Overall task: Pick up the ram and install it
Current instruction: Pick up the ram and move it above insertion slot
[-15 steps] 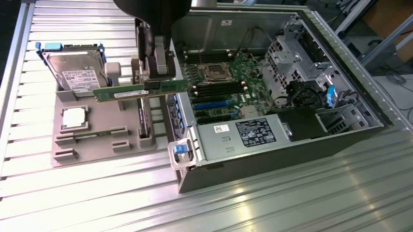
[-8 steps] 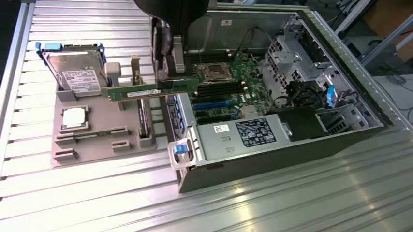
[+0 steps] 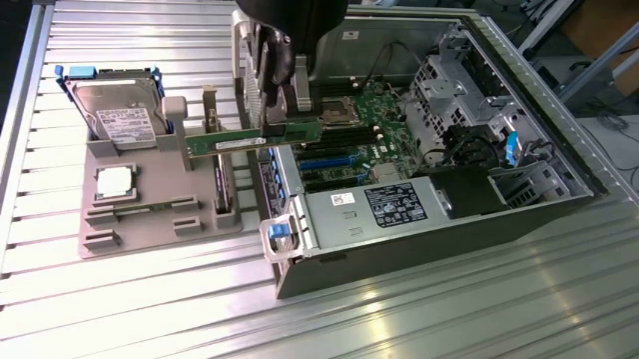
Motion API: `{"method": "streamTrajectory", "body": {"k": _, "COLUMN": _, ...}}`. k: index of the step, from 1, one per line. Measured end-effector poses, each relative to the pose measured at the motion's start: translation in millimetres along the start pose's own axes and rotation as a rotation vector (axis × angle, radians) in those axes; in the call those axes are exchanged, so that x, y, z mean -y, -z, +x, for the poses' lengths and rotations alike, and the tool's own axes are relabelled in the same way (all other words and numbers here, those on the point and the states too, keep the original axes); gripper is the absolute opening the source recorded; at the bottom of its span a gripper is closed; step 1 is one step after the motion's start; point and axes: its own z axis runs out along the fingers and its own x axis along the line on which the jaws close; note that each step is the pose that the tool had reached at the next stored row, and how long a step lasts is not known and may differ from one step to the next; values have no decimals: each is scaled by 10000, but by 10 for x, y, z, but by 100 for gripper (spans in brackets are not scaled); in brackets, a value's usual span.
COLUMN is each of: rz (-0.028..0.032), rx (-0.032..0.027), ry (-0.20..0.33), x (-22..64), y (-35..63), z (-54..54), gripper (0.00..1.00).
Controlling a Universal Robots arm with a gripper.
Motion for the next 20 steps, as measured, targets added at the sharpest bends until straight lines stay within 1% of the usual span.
{"method": "streamTrajectory", "body": {"k": 10, "rz": -3, "rx": -79, "ry": -3, "x": 229, "y": 9, "z": 7, "gripper": 12}}
{"method": "streamTrajectory", "body": {"k": 12, "rz": -4, "rx": -98, "ry": -4, "x": 295, "y": 11, "z": 9, "gripper": 12}}
{"method": "streamTrajectory", "body": {"k": 17, "rz": -4, "rx": -127, "ry": -5, "x": 425, "y": 16, "z": 13, "gripper": 12}}
{"method": "streamTrajectory", "body": {"k": 20, "rz": -5, "rx": -148, "ry": -6, "x": 527, "y": 20, "z": 17, "gripper": 12}}
